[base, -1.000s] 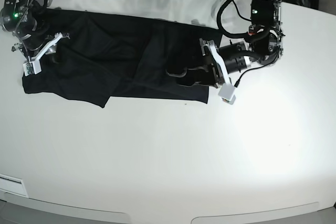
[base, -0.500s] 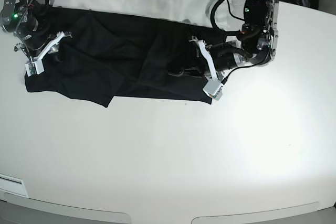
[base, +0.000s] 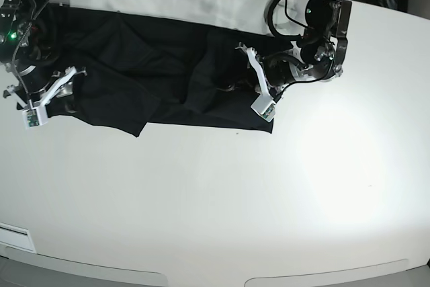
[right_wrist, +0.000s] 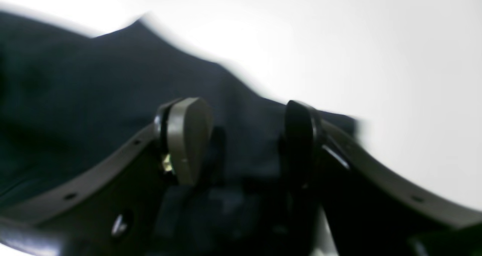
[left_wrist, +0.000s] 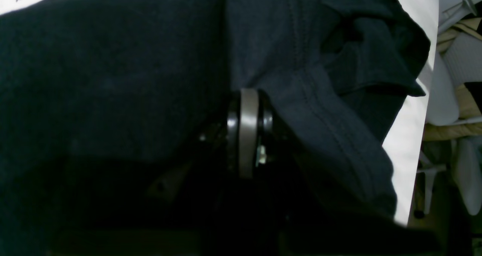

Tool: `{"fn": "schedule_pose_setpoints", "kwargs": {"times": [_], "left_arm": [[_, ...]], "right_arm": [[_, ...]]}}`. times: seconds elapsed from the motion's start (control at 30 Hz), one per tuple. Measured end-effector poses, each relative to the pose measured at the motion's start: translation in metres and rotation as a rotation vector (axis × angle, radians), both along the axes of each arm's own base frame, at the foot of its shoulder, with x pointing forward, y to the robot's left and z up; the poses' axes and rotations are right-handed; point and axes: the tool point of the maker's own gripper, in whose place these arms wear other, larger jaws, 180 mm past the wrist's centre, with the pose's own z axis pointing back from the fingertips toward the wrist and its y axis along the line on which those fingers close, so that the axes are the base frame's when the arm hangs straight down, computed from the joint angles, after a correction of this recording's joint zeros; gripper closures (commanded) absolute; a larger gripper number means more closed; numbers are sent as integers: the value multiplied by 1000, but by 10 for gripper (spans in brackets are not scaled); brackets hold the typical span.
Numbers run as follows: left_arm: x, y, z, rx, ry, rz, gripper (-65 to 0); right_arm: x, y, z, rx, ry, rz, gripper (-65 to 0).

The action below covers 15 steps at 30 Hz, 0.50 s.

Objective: Fold the T-shirt properly
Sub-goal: 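Grasp the strip end with the left gripper and fold it toward the right gripper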

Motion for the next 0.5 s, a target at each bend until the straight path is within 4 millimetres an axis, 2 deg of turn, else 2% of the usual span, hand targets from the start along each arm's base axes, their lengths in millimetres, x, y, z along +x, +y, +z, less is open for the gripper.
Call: {"fn": "schedule_pose_setpoints", "kwargs": {"times": [0.07,0.13,0.23,0.33,0.5], "left_arm": [[1,10,-1,17,0,8,0],[2,22,-1,34,-5,11,0],[7,37,0,64,-15,22,0],[10,50,2,76,-18,41,0],[12,64,4,86,-5,59,0]], "right_arm": [[-6,-30,-2,-61,36,-103,-367],[-16,-52,-9,-65,83,-167,-367],[-31,-72,-23,32,144,-231,-367],[-44,-75,-35,208,184,-241,-367],[-59,-50,-61,500,252,-194,-367]]}}
